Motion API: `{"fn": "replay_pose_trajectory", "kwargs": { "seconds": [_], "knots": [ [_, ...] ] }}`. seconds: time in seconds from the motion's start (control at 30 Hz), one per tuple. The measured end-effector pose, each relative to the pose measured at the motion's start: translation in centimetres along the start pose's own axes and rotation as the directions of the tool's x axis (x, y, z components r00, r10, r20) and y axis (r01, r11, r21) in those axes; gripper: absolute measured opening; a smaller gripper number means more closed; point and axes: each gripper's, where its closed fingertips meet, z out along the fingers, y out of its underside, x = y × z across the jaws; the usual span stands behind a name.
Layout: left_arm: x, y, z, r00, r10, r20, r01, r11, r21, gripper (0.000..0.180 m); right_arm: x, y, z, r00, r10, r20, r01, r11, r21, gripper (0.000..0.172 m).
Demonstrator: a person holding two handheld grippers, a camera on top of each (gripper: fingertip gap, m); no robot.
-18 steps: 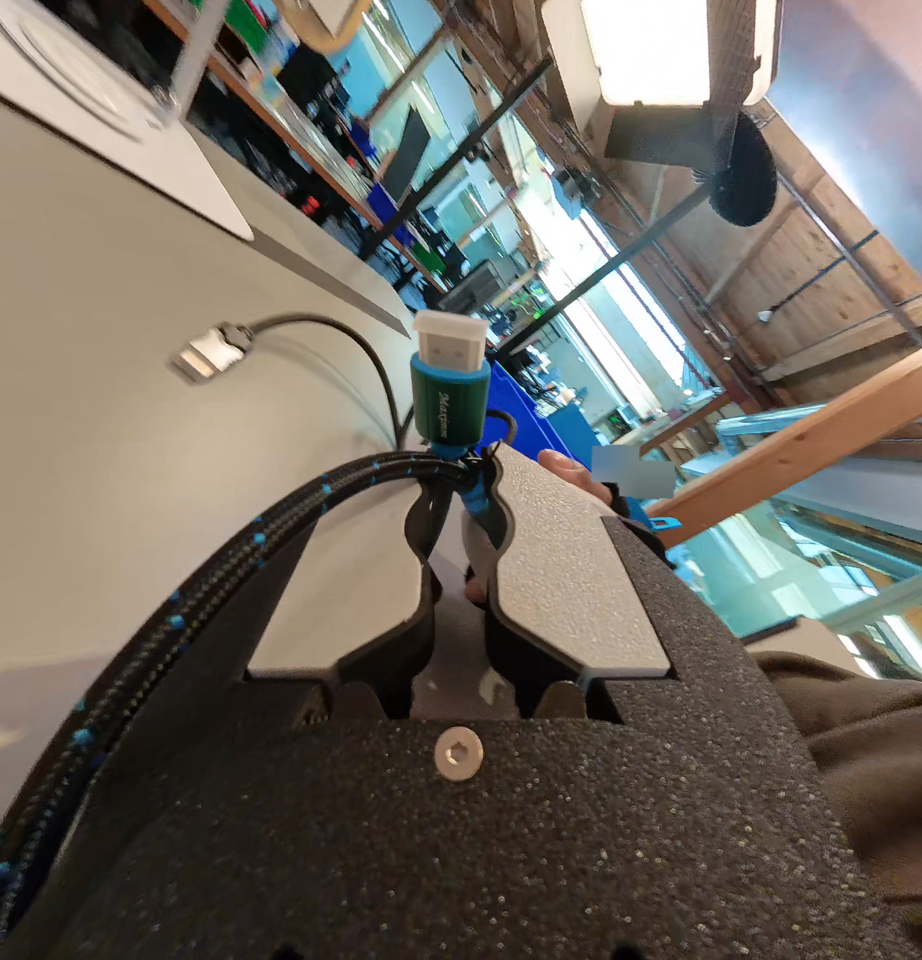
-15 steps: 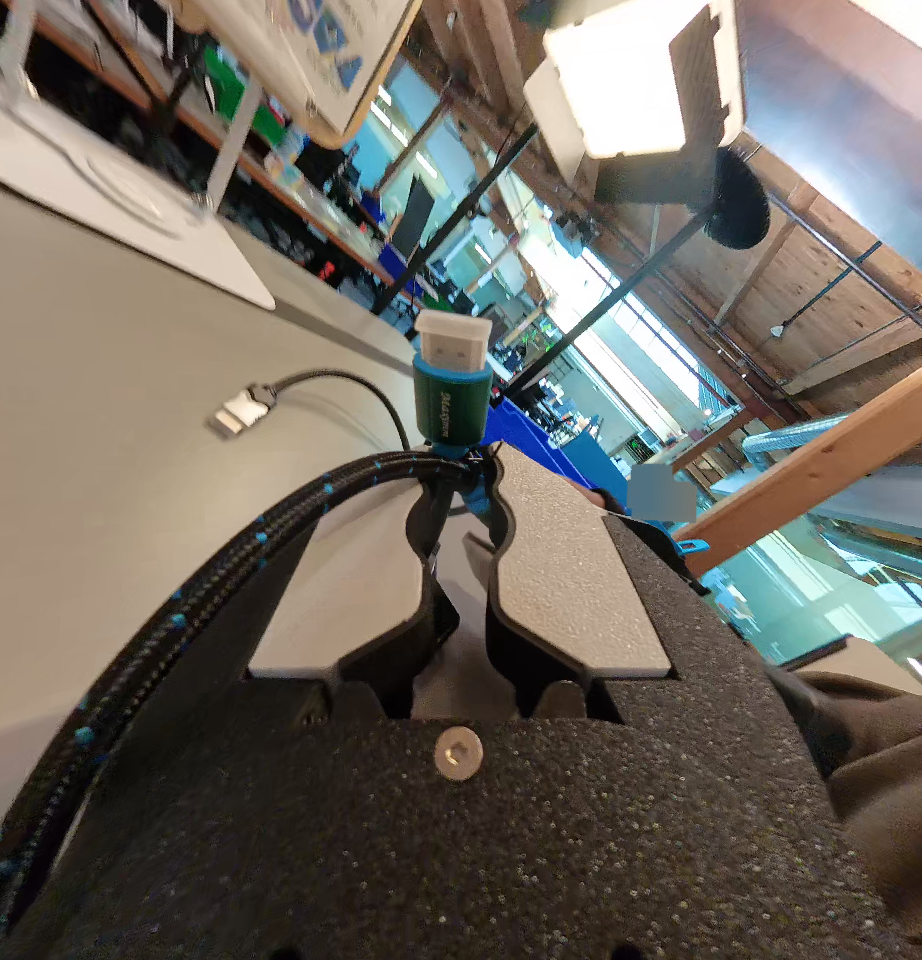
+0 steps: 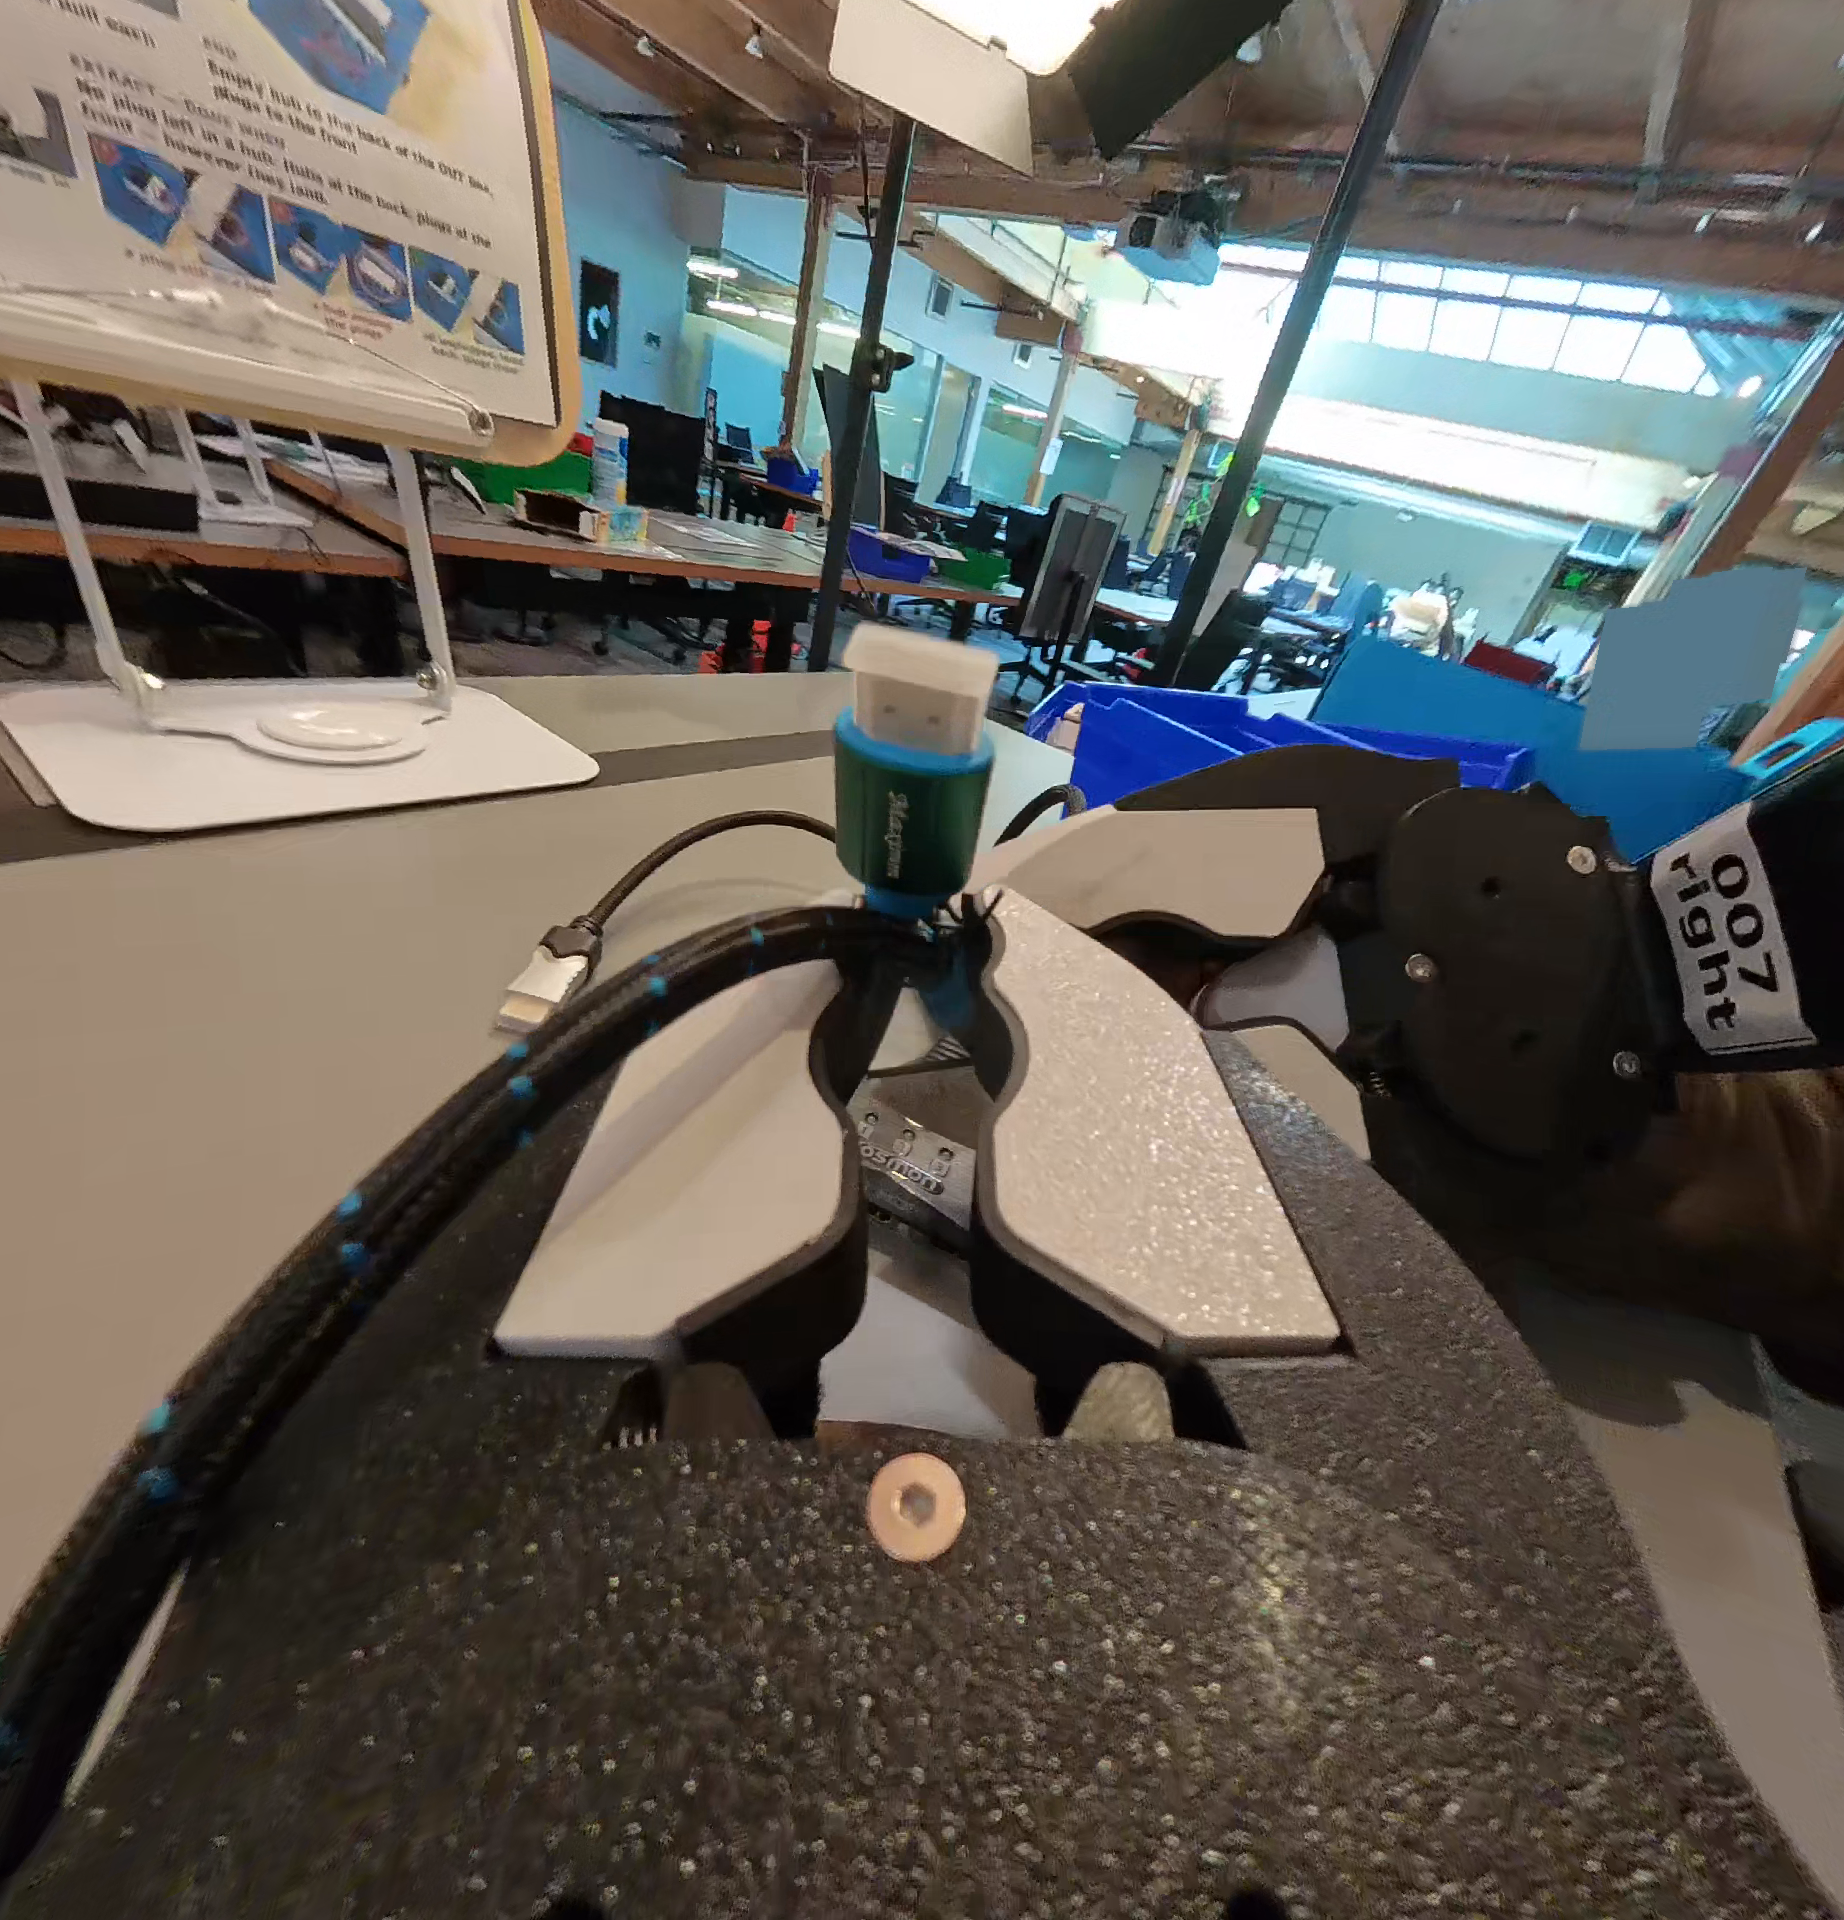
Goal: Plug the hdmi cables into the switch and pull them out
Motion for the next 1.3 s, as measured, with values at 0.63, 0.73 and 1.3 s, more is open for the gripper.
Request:
{"fn": "replay_pose_trajectory", "kwargs": {
  "seconds": [0.63, 0.73, 1.3],
  "knots": [
    [0.6, 2.7, -1.1, 0.984, -0.168, -0.066, 0.154, 0.972, -0.178, 0.013, -0.3, 0.1, 0.0, 0.987, -0.153, -0.057, 0.157, 0.985, 0.077, 0.022],
    [0.8, 2.6, -1.2, 0.978, -0.187, -0.098, 0.168, 0.971, -0.173, 0.013, -0.4, -0.1, -0.2, 0.986, -0.165, -0.039, 0.169, 0.979, 0.114, 0.022],
    [2.3, 2.8, -1.1, 0.934, -0.275, -0.228, 0.227, 0.95, -0.213, 0.019, -1.3, -1.0, -1.5, 0.975, -0.185, 0.123, 0.151, 0.958, 0.243, 0.022]
  ]
}}
